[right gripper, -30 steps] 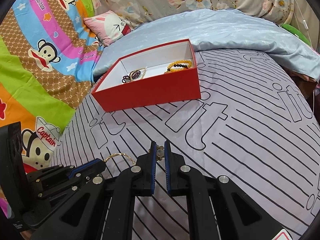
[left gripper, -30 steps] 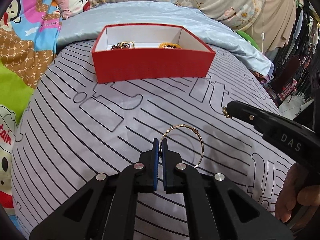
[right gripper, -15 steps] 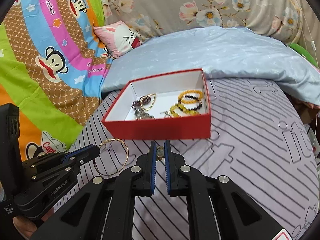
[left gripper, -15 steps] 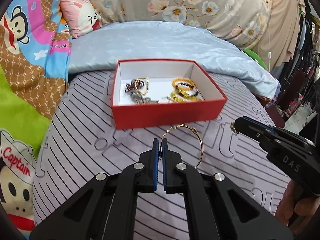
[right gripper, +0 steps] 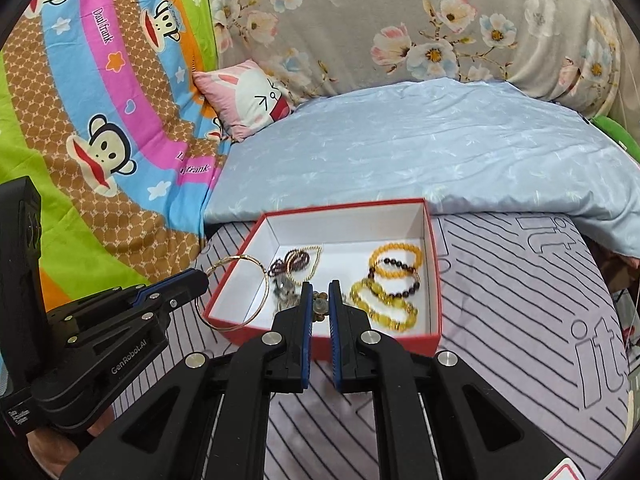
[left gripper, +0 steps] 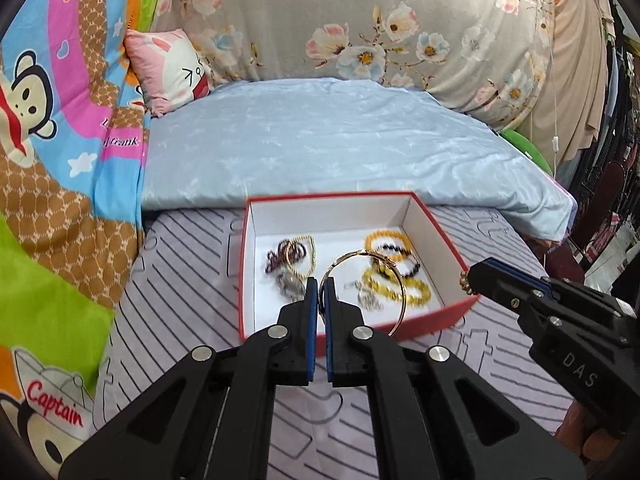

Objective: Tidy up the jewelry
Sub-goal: 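Carry the bangle and stud into the red box and open both tools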

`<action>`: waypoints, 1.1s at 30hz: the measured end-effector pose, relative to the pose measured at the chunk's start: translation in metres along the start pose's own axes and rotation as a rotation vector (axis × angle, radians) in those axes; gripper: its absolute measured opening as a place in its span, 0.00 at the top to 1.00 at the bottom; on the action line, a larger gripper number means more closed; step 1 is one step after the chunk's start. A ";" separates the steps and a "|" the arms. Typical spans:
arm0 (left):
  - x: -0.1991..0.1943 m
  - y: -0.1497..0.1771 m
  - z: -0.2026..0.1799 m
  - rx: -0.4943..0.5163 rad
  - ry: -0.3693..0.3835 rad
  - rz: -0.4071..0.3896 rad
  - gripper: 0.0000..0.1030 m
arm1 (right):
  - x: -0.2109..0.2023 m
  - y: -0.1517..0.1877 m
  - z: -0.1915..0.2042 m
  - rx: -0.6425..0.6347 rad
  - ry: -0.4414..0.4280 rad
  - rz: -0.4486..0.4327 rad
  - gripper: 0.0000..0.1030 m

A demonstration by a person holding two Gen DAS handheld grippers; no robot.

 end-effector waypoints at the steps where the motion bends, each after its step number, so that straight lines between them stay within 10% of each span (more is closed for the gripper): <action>1: 0.003 -0.006 0.001 0.000 -0.002 -0.005 0.98 | 0.003 -0.003 -0.001 0.003 -0.002 0.000 0.93; 33: 0.128 -0.023 0.009 0.001 -0.036 0.114 0.97 | 0.124 -0.015 -0.034 0.034 0.069 0.135 0.88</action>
Point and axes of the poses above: each gripper's, at about its wrist camera, not at the fingertips, and x roughly the way its jaws point, z to its left, y to its underside, the point moved 6 cm from there along x, roughly the way its jaws point, and after that the axes turned 3 degrees about z, right-handed, at the moved point
